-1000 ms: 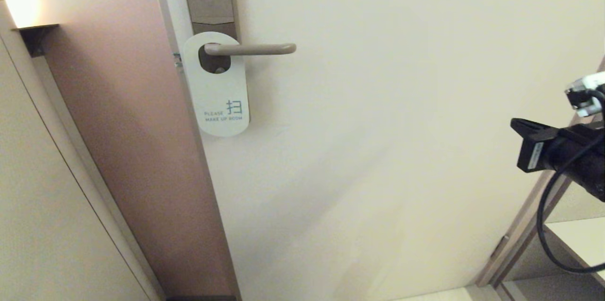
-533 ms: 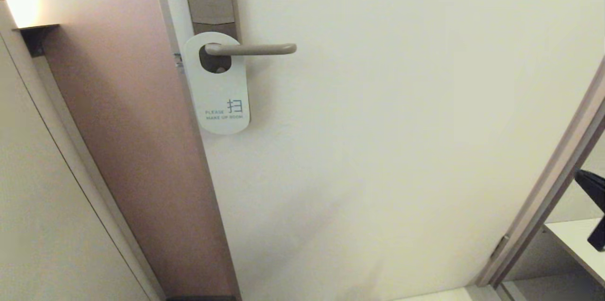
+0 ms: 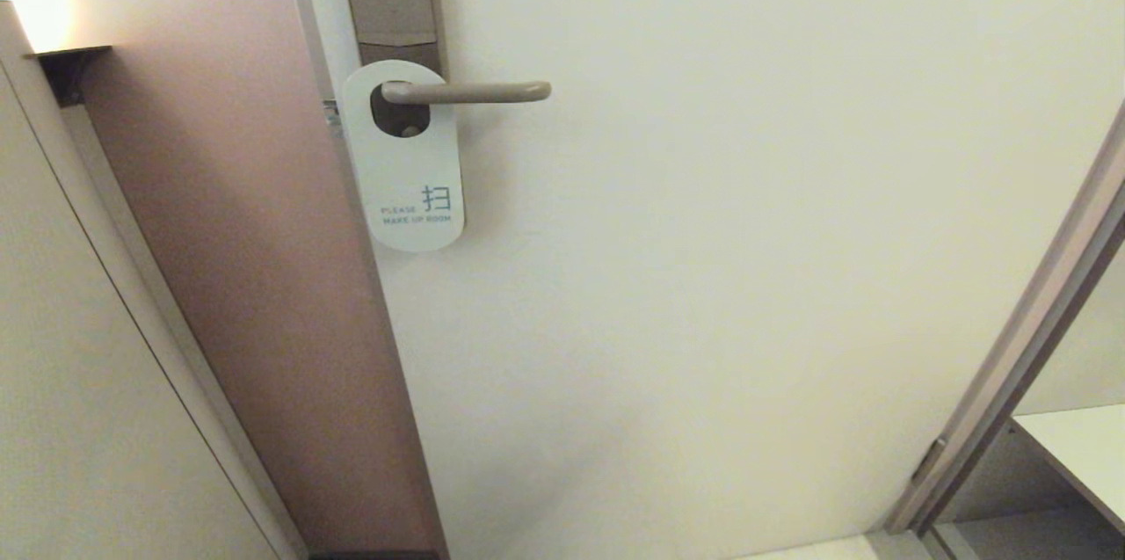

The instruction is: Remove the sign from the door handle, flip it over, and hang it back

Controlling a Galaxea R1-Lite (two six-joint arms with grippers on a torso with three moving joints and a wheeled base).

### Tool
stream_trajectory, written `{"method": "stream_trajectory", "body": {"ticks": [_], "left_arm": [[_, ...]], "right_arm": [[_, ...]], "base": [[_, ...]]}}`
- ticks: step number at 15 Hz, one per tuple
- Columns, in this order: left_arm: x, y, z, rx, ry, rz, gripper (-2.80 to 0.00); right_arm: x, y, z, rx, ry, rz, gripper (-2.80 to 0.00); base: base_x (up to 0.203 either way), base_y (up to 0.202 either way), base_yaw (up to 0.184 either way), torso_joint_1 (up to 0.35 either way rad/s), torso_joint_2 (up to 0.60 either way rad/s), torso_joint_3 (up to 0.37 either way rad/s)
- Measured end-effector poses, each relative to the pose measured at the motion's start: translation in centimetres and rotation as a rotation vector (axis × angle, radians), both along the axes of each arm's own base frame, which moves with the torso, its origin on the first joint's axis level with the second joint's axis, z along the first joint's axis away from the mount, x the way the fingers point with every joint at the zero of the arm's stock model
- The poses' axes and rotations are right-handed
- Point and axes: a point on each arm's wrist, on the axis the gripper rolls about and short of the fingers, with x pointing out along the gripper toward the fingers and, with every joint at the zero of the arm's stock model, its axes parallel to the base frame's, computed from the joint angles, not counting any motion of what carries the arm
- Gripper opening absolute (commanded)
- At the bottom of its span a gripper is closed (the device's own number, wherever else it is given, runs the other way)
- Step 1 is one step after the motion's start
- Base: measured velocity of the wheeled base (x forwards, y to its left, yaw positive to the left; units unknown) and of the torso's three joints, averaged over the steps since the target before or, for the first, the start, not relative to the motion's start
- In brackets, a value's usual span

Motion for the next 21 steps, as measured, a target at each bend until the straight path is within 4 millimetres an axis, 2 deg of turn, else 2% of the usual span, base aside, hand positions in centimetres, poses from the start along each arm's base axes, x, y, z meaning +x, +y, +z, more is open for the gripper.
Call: {"method": "stream_trajectory", "body": {"ticks": [5,16,21], "left_arm": [[0.0,0.0,0.0,-0.001,0.0,0.0,-2.8],[0.0,0.0,0.0,-0.001,0.0,0.0,-2.8],[0.0,0.0,0.0,0.0,0.0,0.0,-2.8]], "right_arm": [[-2.6,0.1,-2.5,0.056,0.072,0.007,-2.8],[-3.6,0.2,-4.3,0.073,0.168,0.034,-2.8],[-4.2,0.2,-4.4,0.076,0.103,0.06,-2.8]], "base": [[0.0,0.0,0.0,0.0,0.0,0.0],[0.0,0.0,0.0,0.0,0.0,0.0],[0.0,0.0,0.0,0.0,0.0,0.0]]}}
